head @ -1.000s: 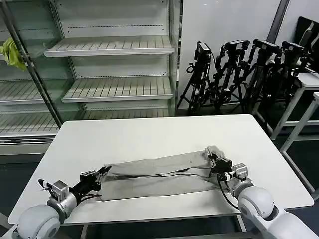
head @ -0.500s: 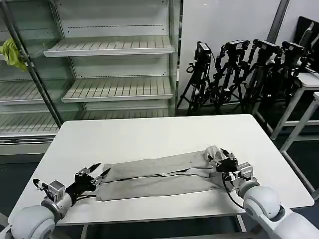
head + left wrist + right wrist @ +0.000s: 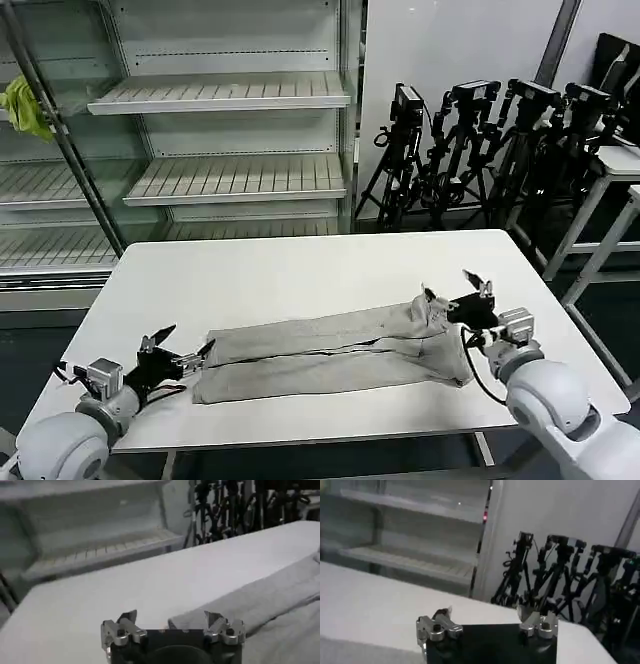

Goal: Fold and organize the clothes.

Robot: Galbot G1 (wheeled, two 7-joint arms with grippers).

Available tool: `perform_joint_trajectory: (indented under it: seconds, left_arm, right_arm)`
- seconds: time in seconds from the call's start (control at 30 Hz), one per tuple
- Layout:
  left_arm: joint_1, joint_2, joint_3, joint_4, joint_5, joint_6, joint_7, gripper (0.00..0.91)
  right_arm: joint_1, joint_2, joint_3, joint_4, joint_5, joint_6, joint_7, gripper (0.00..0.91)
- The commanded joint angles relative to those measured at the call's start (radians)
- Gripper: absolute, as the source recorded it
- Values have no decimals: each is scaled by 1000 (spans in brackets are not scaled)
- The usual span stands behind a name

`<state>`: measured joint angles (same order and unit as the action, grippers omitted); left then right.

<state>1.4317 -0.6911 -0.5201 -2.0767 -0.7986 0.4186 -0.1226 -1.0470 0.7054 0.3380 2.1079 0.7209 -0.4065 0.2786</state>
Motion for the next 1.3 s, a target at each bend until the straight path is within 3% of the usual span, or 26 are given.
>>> perform_joint_trajectory:
  seconds: [0.03, 0.07, 0.1, 0.17, 0.27, 0.3, 0.43, 0.5, 0.67, 0.93, 1.03, 1.17, 1.2, 1.3]
  left_arm:
    - [14, -106, 5, -56, -166, 111, -63, 907]
    - [13, -109, 7, -59, -169, 113, -64, 584]
    - [13, -113, 8, -63, -170, 114, -64, 443]
    - [13, -120, 13, -63, -169, 117, -54, 443]
    - [8, -128, 18, -48, -165, 118, -46, 524]
    - [5, -133, 21, -40, -163, 119, -44, 695]
    - [3, -146, 31, -16, -149, 119, -34, 786]
    - [3, -154, 37, -2, -137, 118, -25, 877]
    - [7, -162, 41, 10, -114, 116, -14, 877]
    - [-4, -174, 44, 17, -103, 112, -2, 816]
    - [-13, -179, 40, 18, -105, 112, 2, 685]
    - [-15, -183, 33, 18, -109, 113, 9, 605]
    - [-16, -183, 33, 19, -109, 113, 10, 464]
    - [-17, -187, 33, 22, -110, 113, 13, 353]
  right_arm:
    - [-7, -8, 141, 114, 46, -9, 12, 907]
    - [-9, -7, 145, 116, 47, -9, 13, 907]
    - [-11, -7, 149, 117, 48, -9, 14, 907]
    - [-27, -3, 161, 118, 47, -7, 14, 907]
    - [-48, 3, 168, 125, 43, -7, 12, 907]
    - [-54, 6, 170, 129, 40, -7, 12, 907]
    - [-62, 17, 167, 142, 34, -8, 14, 907]
    - [-66, 20, 165, 150, 32, -10, 17, 907]
    - [-77, 19, 170, 168, 29, -11, 18, 907]
    - [-115, 28, 198, 191, 19, -11, 15, 907]
    - [-126, 32, 206, 191, 12, -10, 14, 907]
    - [-139, 38, 211, 191, 3, -8, 8, 907]
    - [-141, 39, 211, 191, -3, -5, 7, 907]
    - [-143, 42, 209, 192, -7, -6, 7, 907]
